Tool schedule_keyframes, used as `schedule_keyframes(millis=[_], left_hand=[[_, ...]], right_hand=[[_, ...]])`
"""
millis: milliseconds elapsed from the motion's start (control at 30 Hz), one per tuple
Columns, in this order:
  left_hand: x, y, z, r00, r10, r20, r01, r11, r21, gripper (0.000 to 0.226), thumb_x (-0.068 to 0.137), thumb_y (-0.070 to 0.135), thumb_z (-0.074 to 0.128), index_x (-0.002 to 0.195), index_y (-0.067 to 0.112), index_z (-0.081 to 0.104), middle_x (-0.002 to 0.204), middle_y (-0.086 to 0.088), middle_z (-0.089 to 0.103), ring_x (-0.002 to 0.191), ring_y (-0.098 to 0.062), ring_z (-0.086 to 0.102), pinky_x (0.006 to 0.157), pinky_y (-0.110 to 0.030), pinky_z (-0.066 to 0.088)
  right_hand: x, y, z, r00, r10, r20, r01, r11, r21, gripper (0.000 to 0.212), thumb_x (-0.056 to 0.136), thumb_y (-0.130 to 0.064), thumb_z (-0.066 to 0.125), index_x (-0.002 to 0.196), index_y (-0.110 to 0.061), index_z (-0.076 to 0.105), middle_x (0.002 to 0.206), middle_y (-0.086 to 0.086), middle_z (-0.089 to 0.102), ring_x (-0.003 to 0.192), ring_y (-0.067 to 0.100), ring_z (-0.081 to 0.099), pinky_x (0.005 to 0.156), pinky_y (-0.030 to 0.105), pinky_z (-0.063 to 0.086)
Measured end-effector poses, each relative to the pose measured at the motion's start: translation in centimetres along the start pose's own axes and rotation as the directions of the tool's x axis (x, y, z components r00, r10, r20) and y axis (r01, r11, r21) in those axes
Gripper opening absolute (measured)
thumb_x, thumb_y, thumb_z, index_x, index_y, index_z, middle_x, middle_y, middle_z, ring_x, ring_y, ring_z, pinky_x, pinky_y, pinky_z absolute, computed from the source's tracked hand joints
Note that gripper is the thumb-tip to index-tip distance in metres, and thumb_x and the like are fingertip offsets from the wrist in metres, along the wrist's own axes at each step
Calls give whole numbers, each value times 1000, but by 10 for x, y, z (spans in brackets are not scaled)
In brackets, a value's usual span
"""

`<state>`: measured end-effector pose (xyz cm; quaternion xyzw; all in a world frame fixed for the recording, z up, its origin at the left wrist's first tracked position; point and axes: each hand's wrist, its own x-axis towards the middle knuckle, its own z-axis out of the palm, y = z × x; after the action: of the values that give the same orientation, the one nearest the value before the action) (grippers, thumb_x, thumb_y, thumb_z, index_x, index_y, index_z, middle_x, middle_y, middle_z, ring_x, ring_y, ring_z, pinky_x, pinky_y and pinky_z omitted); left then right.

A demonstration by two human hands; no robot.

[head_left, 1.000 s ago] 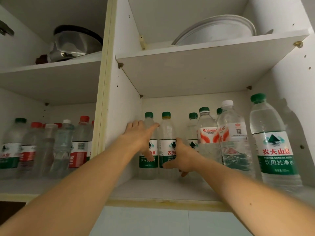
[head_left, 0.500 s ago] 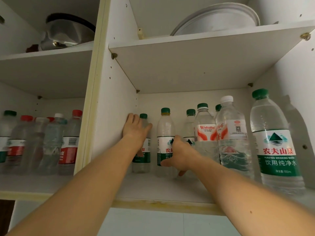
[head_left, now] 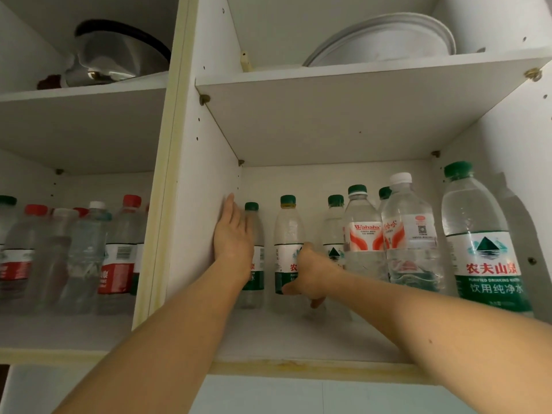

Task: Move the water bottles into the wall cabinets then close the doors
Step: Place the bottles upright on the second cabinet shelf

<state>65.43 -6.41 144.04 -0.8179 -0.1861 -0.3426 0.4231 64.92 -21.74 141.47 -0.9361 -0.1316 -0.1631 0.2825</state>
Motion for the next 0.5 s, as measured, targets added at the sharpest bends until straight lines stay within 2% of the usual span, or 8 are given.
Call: schedule_keyframes(millis=[100,200,267,300,367,433,500], left_hand=[[-3,2,1,999,-28,-23,27,999,-43,105,91,66,52,161,6,2,166,-20,16,153,-45,5,118,-66,-15],[-2,2,1,997,-55,-47,51,994,-92,105,89,58,61,161,5,4,165,-21,20,152,-45,8,120,-64,-10],[-1,2,1,997,-58,-45,53,993,-107,106,89,56,61,161,5,3,165,-22,19,153,-45,9,121,-63,-9],[0,2,1,997,-57,-45,52,993,-109,106,90,57,60,161,5,2,165,-22,17,153,-45,7,121,-63,-9],[2,4,3,998,-57,-26,55,996,-74,111,90,67,54,161,6,-6,166,-24,6,153,-47,1,120,-63,-10],[4,5,5,999,-48,7,48,999,-10,118,88,78,46,158,4,-14,166,-26,-6,151,-51,-8,119,-63,-12],[7,8,7,998,-42,36,42,999,24,117,89,81,39,158,4,-17,166,-27,-12,150,-51,-14,118,-64,-14]], right_hand=[[12,-12,1,999,26,23,-25,999,-19,99,87,-26,79,156,-17,9,127,19,51,88,31,63,57,38,62],[26,-16,4,995,83,50,-87,992,90,104,86,-20,80,156,-19,3,135,20,45,107,39,62,67,45,64],[33,-14,6,992,107,67,-116,982,151,103,85,-18,81,155,-20,5,126,17,47,111,40,61,58,43,63],[36,-12,8,991,111,74,-123,978,171,100,85,-18,81,154,-20,8,116,13,47,109,39,61,53,41,61],[39,-9,10,990,108,92,-124,972,199,94,85,-16,81,151,-19,14,105,9,46,105,37,61,56,42,62],[43,-8,11,990,97,107,-118,971,210,90,86,-15,80,149,-17,16,109,10,47,107,38,61,63,44,63],[43,-8,11,990,83,111,-105,973,205,88,85,-15,81,146,-14,18,109,10,48,105,37,61,60,45,62]])
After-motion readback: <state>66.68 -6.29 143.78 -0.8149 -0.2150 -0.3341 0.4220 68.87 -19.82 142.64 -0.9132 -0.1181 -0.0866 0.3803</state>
